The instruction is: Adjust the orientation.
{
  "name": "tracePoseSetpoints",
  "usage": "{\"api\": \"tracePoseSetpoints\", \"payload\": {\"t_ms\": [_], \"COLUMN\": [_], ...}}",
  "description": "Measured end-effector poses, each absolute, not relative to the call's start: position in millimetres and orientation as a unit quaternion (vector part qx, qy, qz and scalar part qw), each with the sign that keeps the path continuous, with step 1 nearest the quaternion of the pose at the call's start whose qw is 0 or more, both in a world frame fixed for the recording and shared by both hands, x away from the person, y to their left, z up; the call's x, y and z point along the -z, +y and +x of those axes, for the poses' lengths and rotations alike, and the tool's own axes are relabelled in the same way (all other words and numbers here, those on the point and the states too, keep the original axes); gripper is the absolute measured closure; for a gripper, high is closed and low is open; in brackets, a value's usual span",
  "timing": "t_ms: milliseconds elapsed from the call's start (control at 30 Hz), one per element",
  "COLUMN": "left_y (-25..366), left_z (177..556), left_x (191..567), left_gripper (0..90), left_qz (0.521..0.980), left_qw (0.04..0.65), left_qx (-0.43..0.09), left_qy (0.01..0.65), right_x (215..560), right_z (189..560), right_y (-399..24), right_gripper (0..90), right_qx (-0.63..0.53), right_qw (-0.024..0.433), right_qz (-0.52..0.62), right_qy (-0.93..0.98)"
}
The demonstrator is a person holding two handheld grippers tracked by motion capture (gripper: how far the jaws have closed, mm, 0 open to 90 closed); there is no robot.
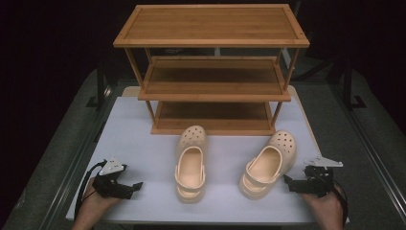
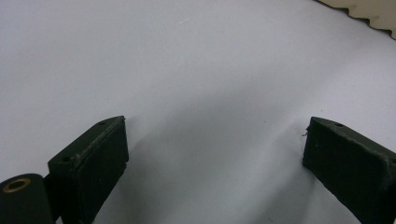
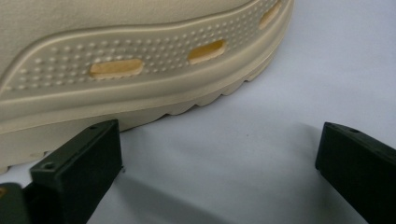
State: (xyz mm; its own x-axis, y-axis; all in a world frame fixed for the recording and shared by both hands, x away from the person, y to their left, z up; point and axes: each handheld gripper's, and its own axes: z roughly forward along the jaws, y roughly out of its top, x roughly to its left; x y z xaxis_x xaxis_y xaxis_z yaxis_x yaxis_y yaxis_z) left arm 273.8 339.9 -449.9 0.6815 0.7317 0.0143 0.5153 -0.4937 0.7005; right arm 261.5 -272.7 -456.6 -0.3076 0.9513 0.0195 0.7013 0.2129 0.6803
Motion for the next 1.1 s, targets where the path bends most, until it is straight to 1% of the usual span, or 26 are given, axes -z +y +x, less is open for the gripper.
{"api": "tracePoseSetpoints", "payload": {"t_ms": [100,133,167,267,367,433,500,533,600,900,1100], "left_y": [339.8,339.8,339.8,339.9,340.0,340.1,340.1,340.1,340.2,340.2,340.1], "left_z": [273.9,274.1,273.7,273.2,273.6,273.6,273.5,273.6,273.6,273.6,273.6], "left_x": [450.1,450.2,450.2,450.4,450.4,450.3,450.4,450.4,450.3,450.4,450.6], "left_gripper": [5.9,5.9,5.9,6.0,6.0,6.0,6.0,6.0,6.0,6.0,6.0], "left_qz": [0.85,0.85,0.85,0.849,0.85,0.85,0.85,0.85,0.85,0.85,0.849], "left_qw": [0.343,0.344,0.344,0.344,0.344,0.344,0.345,0.344,0.344,0.345,0.346], "left_qx": [-0.157,-0.157,-0.157,-0.159,-0.158,-0.157,-0.158,-0.157,-0.157,-0.157,-0.158], "left_qy": [0.367,0.367,0.368,0.367,0.367,0.367,0.367,0.367,0.367,0.366,0.367], "right_x": [449.8,447.1,444.6,436.1,427.3,420.6,414.4,412.1,408.4,411.6,414.4], "right_z": [260.5,260.6,261.3,264.5,270.9,276.3,282.1,286.5,296.6,340.0,362.9], "right_y": [-277.8,-279.2,-280.4,-284.7,-288.8,-290.4,-291.1,-291.7,-294.2,-302.5,-307.9], "right_gripper": [13.6,14.1,17.7,34.8,58.4,71.9,82.6,86.1,89.5,89.7,89.7], "right_qx": [-0.317,-0.321,-0.321,-0.334,-0.337,-0.341,-0.342,-0.343,-0.348,-0.35,-0.366], "right_qw": [0.196,0.199,0.202,0.2,0.205,0.208,0.22,0.221,0.219,0.221,0.2], "right_qz": [0.549,0.547,0.546,0.544,0.536,0.532,0.521,0.518,0.513,0.506,0.488], "right_qy": [0.749,0.747,0.747,0.744,0.746,0.747,0.75,0.752,0.754,0.756,0.767]}}
